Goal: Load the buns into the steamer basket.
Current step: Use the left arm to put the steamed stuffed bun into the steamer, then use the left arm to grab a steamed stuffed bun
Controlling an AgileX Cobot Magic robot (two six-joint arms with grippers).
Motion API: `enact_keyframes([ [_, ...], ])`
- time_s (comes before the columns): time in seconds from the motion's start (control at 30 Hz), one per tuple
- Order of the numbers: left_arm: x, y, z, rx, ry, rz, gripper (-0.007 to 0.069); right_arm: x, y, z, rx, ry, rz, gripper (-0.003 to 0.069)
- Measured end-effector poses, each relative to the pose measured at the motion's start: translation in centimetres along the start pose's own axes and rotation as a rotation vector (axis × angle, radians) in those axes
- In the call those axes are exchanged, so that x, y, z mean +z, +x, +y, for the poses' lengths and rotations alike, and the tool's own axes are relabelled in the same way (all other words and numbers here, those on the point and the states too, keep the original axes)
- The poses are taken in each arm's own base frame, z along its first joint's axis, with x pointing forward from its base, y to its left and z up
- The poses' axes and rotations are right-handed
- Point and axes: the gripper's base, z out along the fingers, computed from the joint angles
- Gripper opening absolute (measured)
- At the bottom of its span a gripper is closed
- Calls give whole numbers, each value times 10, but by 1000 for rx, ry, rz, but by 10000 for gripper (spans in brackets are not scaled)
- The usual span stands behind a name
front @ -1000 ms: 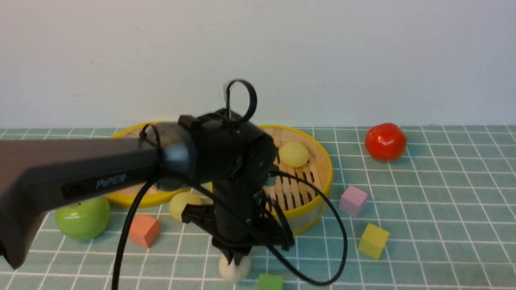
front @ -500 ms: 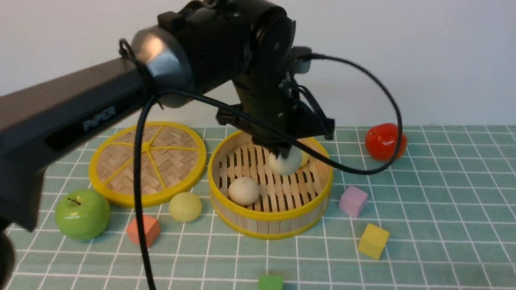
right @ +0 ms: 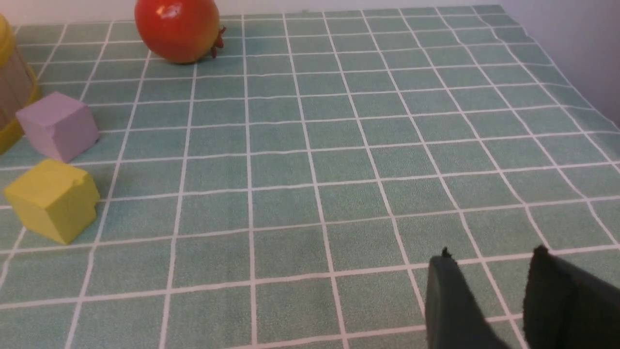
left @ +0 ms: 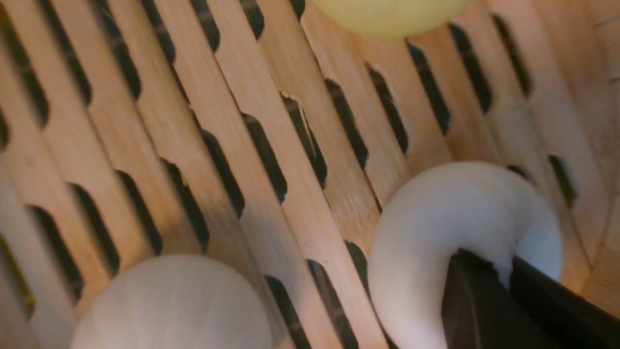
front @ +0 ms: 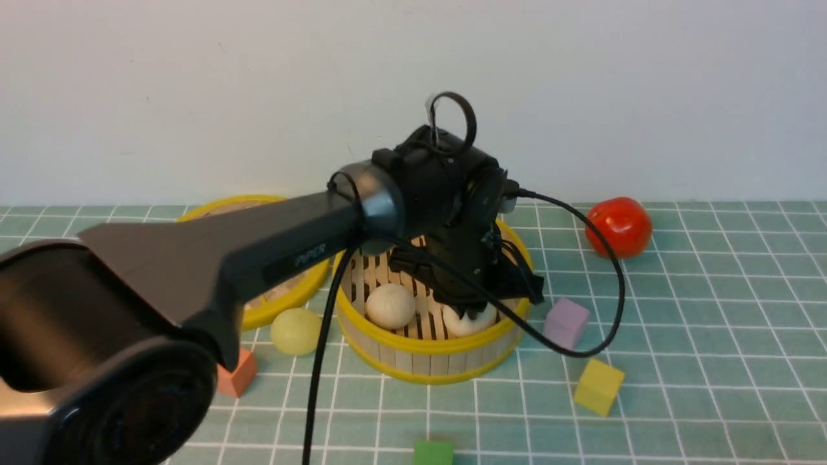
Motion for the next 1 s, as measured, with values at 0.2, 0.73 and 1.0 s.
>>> enact_keyframes([
  [0.2,-1,-1,0,-37,2,-8,50,0,0,0,0,0,0,238],
  [0.73,-95,-23,14,12,-150,-20,331,0,0,0,0,0,0,238],
  [1.0,-186,-38,84,-111,-209,-176,211,0,0,0,0,0,0,238],
])
